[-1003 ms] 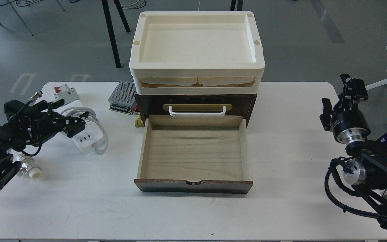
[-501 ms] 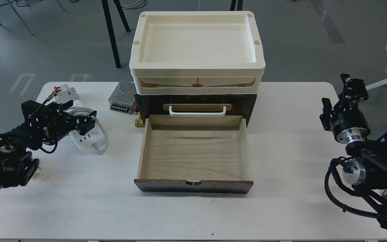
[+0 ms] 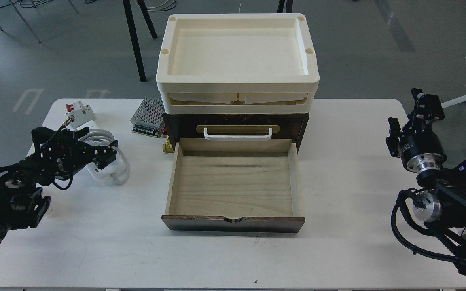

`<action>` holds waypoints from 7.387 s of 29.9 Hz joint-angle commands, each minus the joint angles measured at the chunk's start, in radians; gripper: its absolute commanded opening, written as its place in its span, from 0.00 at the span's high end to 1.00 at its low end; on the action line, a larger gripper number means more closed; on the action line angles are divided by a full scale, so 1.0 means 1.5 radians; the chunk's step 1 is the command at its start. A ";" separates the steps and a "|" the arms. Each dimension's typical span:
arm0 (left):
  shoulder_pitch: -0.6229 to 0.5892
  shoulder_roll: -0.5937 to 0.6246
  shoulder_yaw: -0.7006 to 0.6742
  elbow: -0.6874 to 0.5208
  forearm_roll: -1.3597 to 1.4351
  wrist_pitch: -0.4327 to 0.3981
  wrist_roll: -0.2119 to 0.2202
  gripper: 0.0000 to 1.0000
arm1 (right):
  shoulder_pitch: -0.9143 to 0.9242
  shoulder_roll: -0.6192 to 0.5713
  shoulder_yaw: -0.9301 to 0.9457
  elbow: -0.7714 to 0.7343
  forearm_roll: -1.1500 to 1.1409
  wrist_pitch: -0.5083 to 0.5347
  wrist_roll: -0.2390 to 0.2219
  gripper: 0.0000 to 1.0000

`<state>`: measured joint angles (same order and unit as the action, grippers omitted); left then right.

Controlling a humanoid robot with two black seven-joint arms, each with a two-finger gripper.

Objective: Put charging cable into cabinet
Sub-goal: 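Close the left gripper on the white cable coil and power brick, then lift the cable with the left gripper high above the cabinet, then lower the held cable into the open wooden drawer with the left gripper, then open the left gripper and withdraw it from the drawer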

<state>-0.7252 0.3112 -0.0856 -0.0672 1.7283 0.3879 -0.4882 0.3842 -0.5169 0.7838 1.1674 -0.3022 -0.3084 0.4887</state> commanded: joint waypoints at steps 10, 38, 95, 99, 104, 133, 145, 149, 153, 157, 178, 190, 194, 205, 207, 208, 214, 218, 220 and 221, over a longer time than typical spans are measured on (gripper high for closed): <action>0.010 -0.002 0.045 0.000 -0.001 0.008 0.000 0.49 | 0.000 0.000 0.000 0.000 0.001 -0.001 0.000 0.01; 0.020 -0.009 0.043 -0.001 -0.086 -0.014 0.000 0.86 | 0.001 0.000 0.003 0.000 0.002 -0.002 0.000 0.01; -0.173 0.272 -0.033 -0.030 -0.762 -0.510 0.000 0.99 | 0.000 0.004 0.002 -0.001 0.001 -0.002 0.000 0.01; -0.209 0.284 -0.032 -0.039 -0.762 -0.541 0.000 0.98 | 0.000 0.004 0.002 -0.001 0.001 -0.002 0.000 0.01; -0.281 0.322 -0.032 -0.082 -0.761 -0.584 0.000 0.98 | 0.000 0.004 0.002 -0.001 0.001 -0.002 0.000 0.01; -0.449 0.489 -0.054 -0.781 -0.575 -0.486 0.000 0.98 | 0.001 0.004 0.002 -0.001 0.001 -0.002 0.000 0.01; -0.429 0.358 -0.044 -0.876 -0.398 -0.484 0.000 0.98 | 0.001 0.005 0.002 -0.002 0.001 -0.002 0.000 0.01; -0.399 0.300 -0.044 -0.879 -0.338 -0.478 0.000 0.97 | 0.001 0.005 0.002 -0.002 0.001 -0.002 0.000 0.01; -0.348 0.258 -0.044 -0.879 -0.292 -0.465 0.000 0.97 | 0.001 0.005 0.002 -0.003 0.001 -0.002 0.000 0.01; -0.299 0.221 -0.043 -0.872 -0.260 -0.447 0.000 0.97 | 0.001 0.005 0.002 -0.003 0.001 -0.002 0.000 0.01; -0.090 0.175 -0.050 -0.818 -0.225 -0.331 0.000 0.96 | 0.001 0.005 0.002 -0.003 0.001 -0.002 0.000 0.01; -0.014 0.171 -0.051 -0.809 -0.258 -0.259 0.000 0.95 | 0.001 0.005 0.002 -0.003 0.001 -0.002 0.000 0.01; -0.009 0.135 -0.052 -0.756 -0.261 -0.259 0.000 0.95 | 0.002 0.005 0.002 -0.003 0.001 -0.001 0.000 0.01; 0.019 0.091 -0.050 -0.705 -0.283 -0.254 0.000 0.91 | 0.002 0.005 0.002 -0.003 0.001 -0.002 0.000 0.01; 0.023 0.091 -0.051 -0.701 -0.283 -0.245 0.000 0.88 | 0.002 0.005 0.002 -0.003 0.001 -0.002 0.000 0.01; 0.024 0.090 -0.051 -0.694 -0.283 -0.240 0.000 0.83 | 0.002 0.005 0.002 -0.003 0.001 -0.002 0.000 0.01; 0.024 0.069 -0.052 -0.680 -0.291 -0.229 0.000 0.51 | 0.002 0.005 0.002 -0.003 0.001 -0.002 0.000 0.01; 0.026 0.068 -0.052 -0.681 -0.320 -0.230 0.000 0.27 | 0.002 0.005 0.002 -0.003 0.001 -0.002 0.000 0.01; 0.026 0.068 -0.052 -0.684 -0.333 -0.230 0.000 0.20 | 0.002 0.005 0.002 -0.003 0.001 -0.002 0.000 0.01; 0.026 0.071 -0.052 -0.688 -0.340 -0.230 0.000 0.16 | 0.002 0.005 0.000 -0.003 0.001 -0.001 0.000 0.01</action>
<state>-0.6860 0.4129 -0.1641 -1.0897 1.2461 0.0440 -0.4887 0.3867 -0.5093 0.7870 1.1628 -0.3006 -0.3113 0.4887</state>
